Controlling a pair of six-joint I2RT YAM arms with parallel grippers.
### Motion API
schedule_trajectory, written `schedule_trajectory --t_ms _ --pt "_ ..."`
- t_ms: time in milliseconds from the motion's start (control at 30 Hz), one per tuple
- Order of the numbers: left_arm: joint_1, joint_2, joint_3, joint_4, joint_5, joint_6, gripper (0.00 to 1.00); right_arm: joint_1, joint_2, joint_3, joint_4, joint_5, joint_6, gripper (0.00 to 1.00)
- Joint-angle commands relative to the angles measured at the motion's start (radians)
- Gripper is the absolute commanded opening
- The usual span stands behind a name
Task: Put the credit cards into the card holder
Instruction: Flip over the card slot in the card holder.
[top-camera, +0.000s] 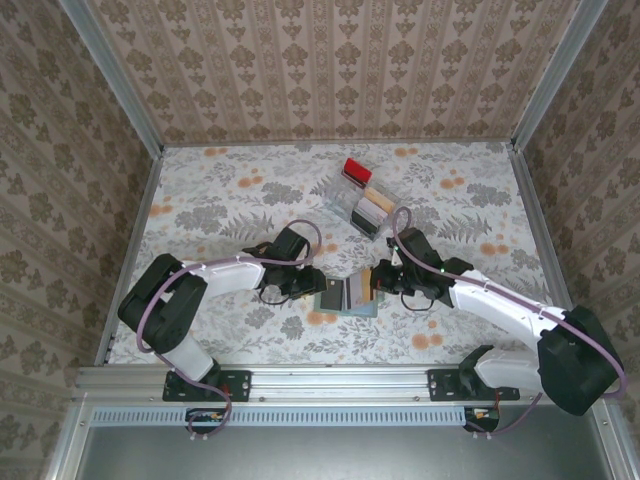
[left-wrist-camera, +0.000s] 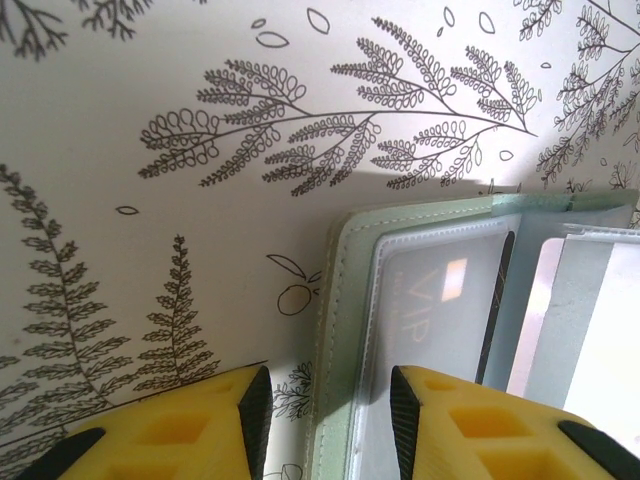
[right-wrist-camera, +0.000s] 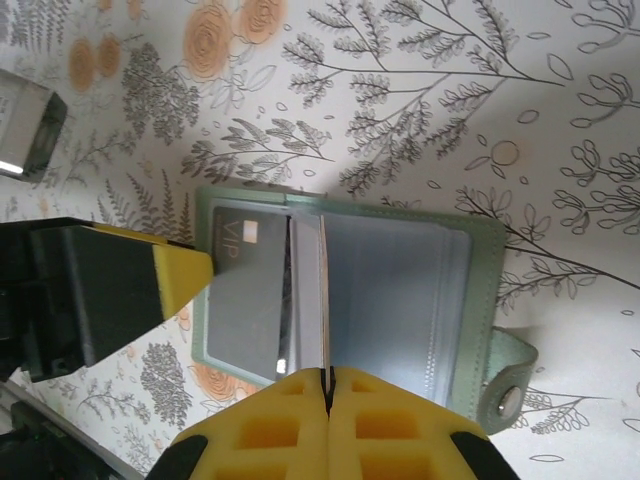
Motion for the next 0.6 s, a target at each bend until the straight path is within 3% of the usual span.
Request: schedule_trajectory --t_ms 0,233,567 --pt "-0.014 0.008 0.011 0.003 0.01 0.015 0.4 0.012 -0.001 0.031 0.01 -0.044 -0.013 0.04" --pt "-0.018 -0.026 0.006 0.0 -0.014 0.013 0.43 0.029 0.059 0.061 0.039 -0.067 -0.008 0.04" --pt "-0.021 -0.128 -0.01 0.022 -0.061 0.022 0.64 0.038 0.096 0.069 0.075 -0.092 0.007 0.04"
